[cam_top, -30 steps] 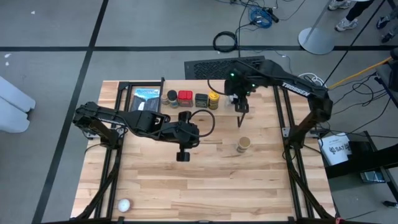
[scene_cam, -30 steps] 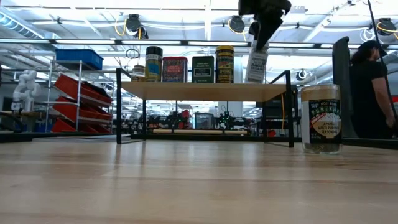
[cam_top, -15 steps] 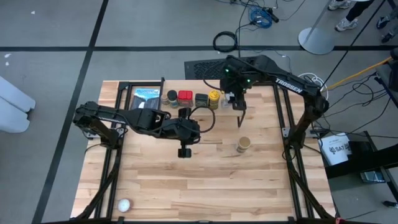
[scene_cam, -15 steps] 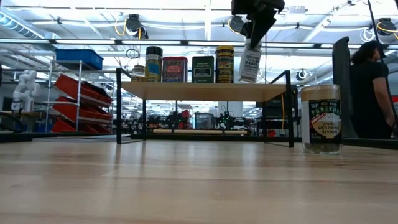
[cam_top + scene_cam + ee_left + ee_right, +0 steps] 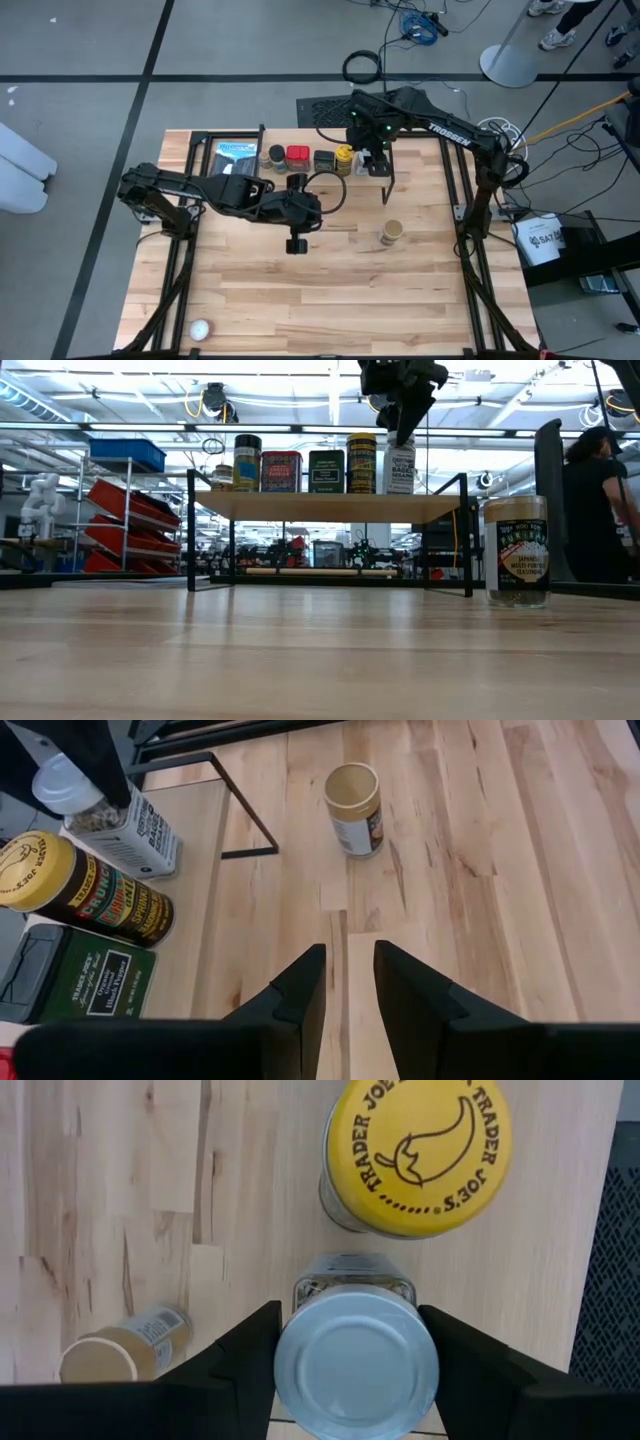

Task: Shelf spices
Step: Put the white seasoning bottle on the shelf

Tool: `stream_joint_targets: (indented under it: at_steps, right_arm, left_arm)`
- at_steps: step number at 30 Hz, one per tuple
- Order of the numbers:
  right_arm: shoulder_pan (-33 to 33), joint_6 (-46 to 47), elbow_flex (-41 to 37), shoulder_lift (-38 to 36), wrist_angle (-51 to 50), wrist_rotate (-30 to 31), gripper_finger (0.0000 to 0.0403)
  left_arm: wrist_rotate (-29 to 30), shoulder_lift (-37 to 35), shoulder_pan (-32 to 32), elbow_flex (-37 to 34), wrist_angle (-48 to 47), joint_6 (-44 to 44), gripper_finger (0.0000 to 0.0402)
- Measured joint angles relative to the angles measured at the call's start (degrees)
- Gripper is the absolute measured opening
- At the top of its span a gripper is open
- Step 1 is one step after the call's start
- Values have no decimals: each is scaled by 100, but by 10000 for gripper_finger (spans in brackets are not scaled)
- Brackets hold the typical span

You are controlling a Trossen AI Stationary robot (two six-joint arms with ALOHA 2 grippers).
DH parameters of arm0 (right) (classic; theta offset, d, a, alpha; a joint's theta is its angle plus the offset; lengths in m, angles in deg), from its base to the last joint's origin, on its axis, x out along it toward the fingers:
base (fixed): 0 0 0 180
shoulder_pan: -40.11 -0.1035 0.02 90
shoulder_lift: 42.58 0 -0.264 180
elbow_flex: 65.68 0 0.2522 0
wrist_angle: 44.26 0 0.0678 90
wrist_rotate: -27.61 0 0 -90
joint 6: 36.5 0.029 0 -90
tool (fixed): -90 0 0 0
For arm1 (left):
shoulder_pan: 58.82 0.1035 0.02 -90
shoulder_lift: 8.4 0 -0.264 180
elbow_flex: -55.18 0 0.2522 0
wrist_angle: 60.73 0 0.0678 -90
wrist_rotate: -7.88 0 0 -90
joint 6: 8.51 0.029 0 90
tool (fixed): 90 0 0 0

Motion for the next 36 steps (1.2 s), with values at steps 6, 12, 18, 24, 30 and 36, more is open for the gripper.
stream_joint_targets:
  at_steps: [6, 12, 18, 24, 30, 36]
  right_arm:
    - [0, -93, -1, 4, 22, -1, 205]
    - [2, -99, -7, 16, 184, 41, 222]
    - [2, -103, -7, 15, 267, -199, 225]
    - [9, -79, -9, 15, 344, -244, 226]
    - [119, -26, -11, 15, 404, -261, 226]
    - [218, 47, -11, 14, 501, -332, 240]
  left_arm:
    - [0, 0, 0, 2, -2, 1, 97]
    - [0, 0, 0, 2, -2, 1, 97]
    - [0, 0, 0, 2, -4, 1, 97]
    - [-2, 0, 0, 2, -4, -1, 97]
    - [-2, 0, 0, 2, -4, -1, 97]
    - [-2, 0, 0, 2, -3, -1, 97]
